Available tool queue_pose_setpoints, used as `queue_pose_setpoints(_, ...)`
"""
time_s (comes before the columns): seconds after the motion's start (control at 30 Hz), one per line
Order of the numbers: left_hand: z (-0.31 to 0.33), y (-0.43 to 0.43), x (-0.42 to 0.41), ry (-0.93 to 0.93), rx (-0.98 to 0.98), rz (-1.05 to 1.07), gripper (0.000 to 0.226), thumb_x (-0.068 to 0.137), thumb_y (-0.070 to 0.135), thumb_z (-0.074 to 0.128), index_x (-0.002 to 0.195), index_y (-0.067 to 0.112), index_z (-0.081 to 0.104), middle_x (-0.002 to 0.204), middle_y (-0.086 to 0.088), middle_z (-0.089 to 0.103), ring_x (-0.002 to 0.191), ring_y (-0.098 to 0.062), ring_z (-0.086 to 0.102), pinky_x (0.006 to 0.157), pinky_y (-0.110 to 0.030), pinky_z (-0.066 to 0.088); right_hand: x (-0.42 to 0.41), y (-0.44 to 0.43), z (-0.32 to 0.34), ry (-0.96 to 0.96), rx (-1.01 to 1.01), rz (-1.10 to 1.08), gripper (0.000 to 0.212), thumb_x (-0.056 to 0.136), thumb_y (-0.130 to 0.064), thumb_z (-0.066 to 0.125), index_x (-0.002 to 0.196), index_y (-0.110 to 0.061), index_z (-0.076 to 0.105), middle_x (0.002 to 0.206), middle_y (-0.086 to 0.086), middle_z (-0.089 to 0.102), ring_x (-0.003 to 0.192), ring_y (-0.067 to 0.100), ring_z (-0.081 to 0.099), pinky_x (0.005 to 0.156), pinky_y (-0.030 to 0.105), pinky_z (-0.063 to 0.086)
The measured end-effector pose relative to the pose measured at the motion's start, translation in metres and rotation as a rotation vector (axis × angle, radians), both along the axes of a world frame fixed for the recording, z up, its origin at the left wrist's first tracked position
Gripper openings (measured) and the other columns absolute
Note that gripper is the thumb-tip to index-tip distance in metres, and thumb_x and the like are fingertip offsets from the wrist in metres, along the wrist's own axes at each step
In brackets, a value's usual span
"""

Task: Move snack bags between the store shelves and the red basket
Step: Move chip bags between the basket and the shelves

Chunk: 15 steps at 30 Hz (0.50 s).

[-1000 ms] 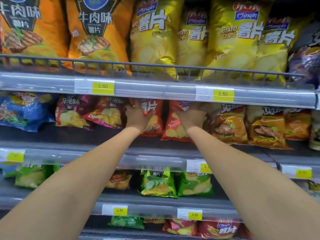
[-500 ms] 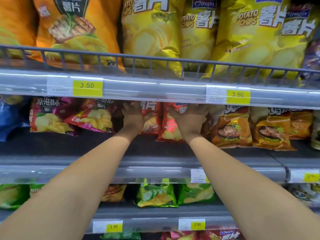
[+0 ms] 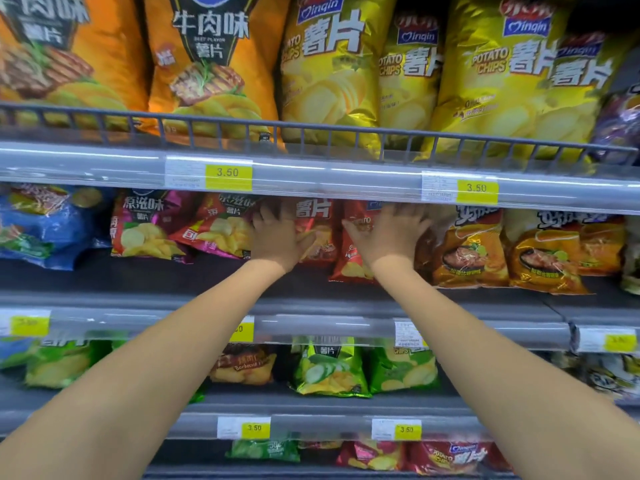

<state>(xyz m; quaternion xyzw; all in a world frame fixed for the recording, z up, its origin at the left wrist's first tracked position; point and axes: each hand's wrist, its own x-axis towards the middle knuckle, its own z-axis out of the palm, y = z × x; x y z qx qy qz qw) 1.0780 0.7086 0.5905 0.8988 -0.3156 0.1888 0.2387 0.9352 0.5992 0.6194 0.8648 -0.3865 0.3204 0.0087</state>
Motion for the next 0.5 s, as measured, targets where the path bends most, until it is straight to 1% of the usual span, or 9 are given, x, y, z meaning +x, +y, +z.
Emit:
queue_pose_setpoints(0.1, 0.002, 0.025, 0.011, -0.028, -0.011, 0.041, 0.085, 0.089, 0.06, 0.05, 0.152, 0.015, 0.015, 0.154, -0.029, 0.014, 0.14, -0.046, 0.017, 0.113, -0.05, 0.018, 0.017, 0.038, -0.005, 0.097, -0.141, 0.201, 0.074, 0.094, -0.057, 0.041, 0.148, -0.01, 0.023, 0.15, 0.026, 0.025, 0.139, 0.041, 0.019, 0.112, 0.05, 0.013)
queue_pose_setpoints(0.17, 0.003, 0.046, 0.022, -0.068, -0.005, 0.103, 0.088, 0.088, 0.063, 0.05, 0.151, 0.012, 0.018, 0.154, -0.03, 0.014, 0.14, -0.045, 0.018, 0.113, -0.05, 0.018, 0.035, 0.058, -0.015, 0.078, -0.175, 0.349, 0.068, 0.093, -0.05, 0.047, 0.145, -0.009, 0.03, 0.142, 0.025, 0.035, 0.133, 0.041, 0.027, 0.107, 0.046, 0.021)
queue_pose_setpoints(0.2, 0.003, 0.058, 0.029, -0.082, -0.009, 0.136, 0.09, 0.087, 0.065, 0.05, 0.151, 0.01, 0.019, 0.153, -0.031, 0.015, 0.14, -0.045, 0.018, 0.113, -0.051, 0.017, 0.047, 0.066, -0.02, 0.056, -0.151, 0.413, 0.067, 0.093, -0.048, 0.05, 0.144, -0.009, 0.032, 0.139, 0.024, 0.038, 0.131, 0.04, 0.03, 0.104, 0.044, 0.024)
queue_pose_setpoints(0.23, 0.003, 0.069, 0.038, -0.085, -0.021, 0.163, 0.091, 0.086, 0.065, 0.05, 0.151, 0.009, 0.019, 0.153, -0.031, 0.015, 0.14, -0.045, 0.017, 0.113, -0.051, 0.016, 0.059, 0.074, -0.023, 0.028, -0.089, 0.464, 0.067, 0.091, -0.047, 0.054, 0.144, -0.01, 0.033, 0.138, 0.023, 0.04, 0.129, 0.038, 0.032, 0.103, 0.041, 0.026)
queue_pose_setpoints(0.27, 0.002, 0.081, 0.048, -0.079, -0.035, 0.181, 0.091, 0.086, 0.065, 0.05, 0.151, 0.009, 0.018, 0.153, -0.032, 0.015, 0.14, -0.045, 0.016, 0.114, -0.051, 0.016, 0.072, 0.08, -0.027, -0.005, 0.016, 0.507, 0.069, 0.09, -0.046, 0.057, 0.145, -0.012, 0.031, 0.139, 0.021, 0.039, 0.129, 0.036, 0.033, 0.103, 0.039, 0.027)
queue_pose_setpoints(0.37, -0.001, 0.12, 0.08, -0.085, -0.073, 0.2, 0.089, 0.087, 0.062, 0.052, 0.151, 0.009, 0.019, 0.152, -0.033, 0.016, 0.14, -0.047, 0.016, 0.113, -0.052, 0.016, 0.112, 0.096, -0.033, -0.164, 0.385, 0.596, 0.082, 0.085, -0.042, 0.067, 0.148, -0.011, 0.024, 0.145, 0.018, 0.036, 0.135, 0.033, 0.031, 0.107, 0.035, 0.028)
queue_pose_setpoints(0.43, -0.004, 0.144, 0.102, -0.118, -0.093, 0.164, 0.091, 0.085, 0.061, 0.056, 0.149, 0.006, 0.024, 0.15, -0.034, 0.021, 0.138, -0.048, 0.019, 0.113, -0.051, 0.017, 0.139, 0.101, -0.037, -0.262, 0.497, 0.587, 0.086, 0.083, -0.04, 0.071, 0.147, -0.006, 0.025, 0.145, 0.018, 0.038, 0.134, 0.033, 0.034, 0.107, 0.033, 0.029)
queue_pose_setpoints(0.5, -0.008, 0.164, 0.126, -0.178, -0.111, 0.095, 0.093, 0.081, 0.065, 0.058, 0.147, 0.005, 0.031, 0.147, -0.033, 0.027, 0.137, -0.049, 0.022, 0.114, -0.052, 0.016, 0.166, 0.102, -0.04, -0.322, 0.548, 0.562, 0.089, 0.08, -0.041, 0.074, 0.145, -0.004, 0.026, 0.14, 0.02, 0.044, 0.129, 0.035, 0.042, 0.103, 0.033, 0.033)
